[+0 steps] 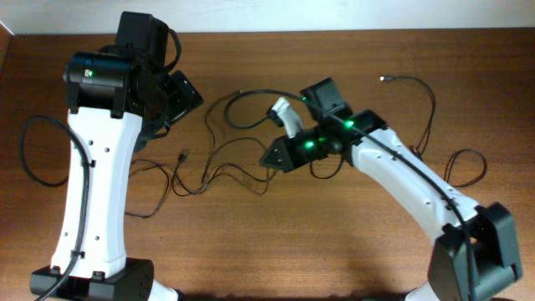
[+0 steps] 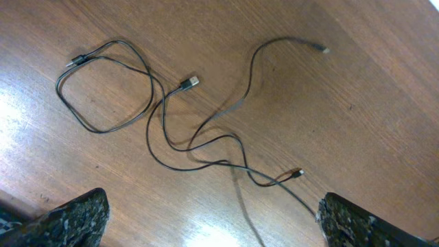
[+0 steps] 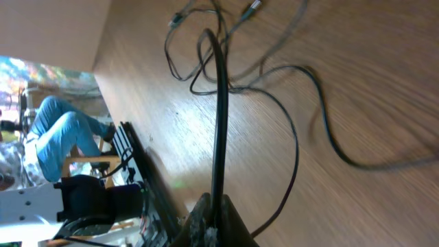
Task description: Untangle cables
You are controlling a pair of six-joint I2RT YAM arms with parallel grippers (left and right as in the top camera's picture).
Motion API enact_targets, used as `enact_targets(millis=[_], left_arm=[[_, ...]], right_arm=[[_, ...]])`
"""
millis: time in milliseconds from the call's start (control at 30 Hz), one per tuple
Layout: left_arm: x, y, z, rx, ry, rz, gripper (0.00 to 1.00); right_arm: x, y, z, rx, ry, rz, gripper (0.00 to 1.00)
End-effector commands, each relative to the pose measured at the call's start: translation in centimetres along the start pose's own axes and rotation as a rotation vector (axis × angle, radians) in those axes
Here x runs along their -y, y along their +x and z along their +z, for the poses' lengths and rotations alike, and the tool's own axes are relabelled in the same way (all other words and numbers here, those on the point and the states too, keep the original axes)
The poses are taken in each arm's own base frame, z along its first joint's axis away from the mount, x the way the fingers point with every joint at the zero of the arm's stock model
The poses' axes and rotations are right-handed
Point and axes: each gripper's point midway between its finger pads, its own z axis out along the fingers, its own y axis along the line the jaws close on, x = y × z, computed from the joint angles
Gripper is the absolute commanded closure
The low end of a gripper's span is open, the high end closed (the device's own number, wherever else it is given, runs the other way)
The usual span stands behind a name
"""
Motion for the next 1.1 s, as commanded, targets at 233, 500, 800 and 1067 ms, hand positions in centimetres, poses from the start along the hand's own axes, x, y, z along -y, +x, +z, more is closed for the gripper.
enact_targets(millis=[233, 500, 800, 1067], left_arm=[[-0.4, -0.4, -0.6, 0.029, -0.005, 0.011, 0.01], [-0.4, -0.4, -0.6, 0.029, -0.005, 0.011, 0.01], [-0.3, -0.4, -0.6, 0.029, -0.005, 0.011, 0.01], [-0.4, -0.4, -0.6, 0.029, -0.005, 0.011, 0.01]], right_arm=[[-13.1, -7.9, -19.0, 0.444, 0.027, -0.293, 0.96], [-9.7, -11.4, -35.7, 0.844, 0.303, -0.289, 0.96], [9.2, -8.9, -36.3, 0.702, 0.481, 0.257, 0.96], [22.8, -4.0, -26.3, 0.328, 0.393, 0.686, 0.96]])
